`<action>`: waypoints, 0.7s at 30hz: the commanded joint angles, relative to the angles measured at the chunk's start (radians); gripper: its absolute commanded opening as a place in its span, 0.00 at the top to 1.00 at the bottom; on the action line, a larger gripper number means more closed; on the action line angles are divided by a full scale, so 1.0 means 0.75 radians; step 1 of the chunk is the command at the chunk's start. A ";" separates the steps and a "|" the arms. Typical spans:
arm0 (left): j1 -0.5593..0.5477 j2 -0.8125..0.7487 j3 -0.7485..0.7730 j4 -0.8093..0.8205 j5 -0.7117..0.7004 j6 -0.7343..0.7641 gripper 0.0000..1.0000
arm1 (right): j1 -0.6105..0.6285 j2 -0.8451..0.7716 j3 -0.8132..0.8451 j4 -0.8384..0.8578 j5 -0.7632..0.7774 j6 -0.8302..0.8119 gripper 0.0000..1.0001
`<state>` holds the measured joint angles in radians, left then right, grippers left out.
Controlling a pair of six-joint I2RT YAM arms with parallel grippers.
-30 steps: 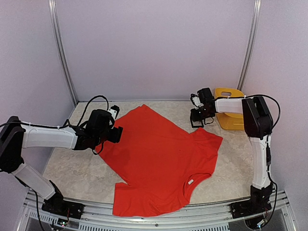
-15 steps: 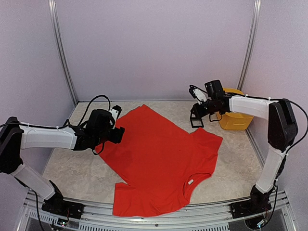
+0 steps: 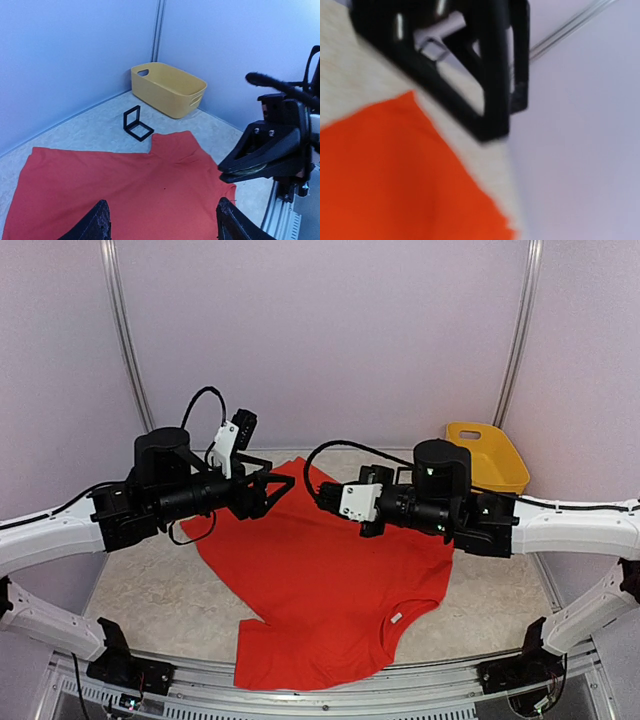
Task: Pin the brooch onto the clothing
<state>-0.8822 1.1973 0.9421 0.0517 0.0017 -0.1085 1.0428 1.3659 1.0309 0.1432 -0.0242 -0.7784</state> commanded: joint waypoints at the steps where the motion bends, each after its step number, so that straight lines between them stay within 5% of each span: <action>1: -0.007 -0.102 0.043 -0.047 0.309 -0.184 0.32 | 0.085 -0.022 -0.109 0.454 0.303 -0.515 1.00; 5: -0.016 -0.117 0.037 0.033 0.427 -0.369 0.33 | 0.114 0.023 -0.138 0.691 0.429 -0.743 1.00; 7: -0.051 -0.102 0.057 0.039 0.411 -0.380 0.34 | 0.115 0.022 -0.103 0.672 0.386 -0.655 1.00; 9: -0.122 -0.096 0.109 -0.036 0.292 -0.249 0.35 | 0.087 -0.006 0.042 0.325 0.222 -0.299 1.00; 12: -0.251 -0.133 0.170 -0.171 0.054 0.066 0.35 | -0.035 0.000 0.336 -0.250 -0.307 0.081 1.00; 16: -0.348 -0.251 0.141 -0.157 0.003 0.389 0.38 | -0.111 0.033 0.509 -0.632 -0.752 0.188 1.00; 21: -0.366 -0.307 0.137 -0.183 0.013 0.500 0.45 | -0.112 0.075 0.611 -0.867 -0.883 0.271 1.00</action>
<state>-1.1461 0.9859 1.0348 -0.0528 0.0513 0.1081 0.9539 1.3861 1.4544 -0.2089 -0.4778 -0.7002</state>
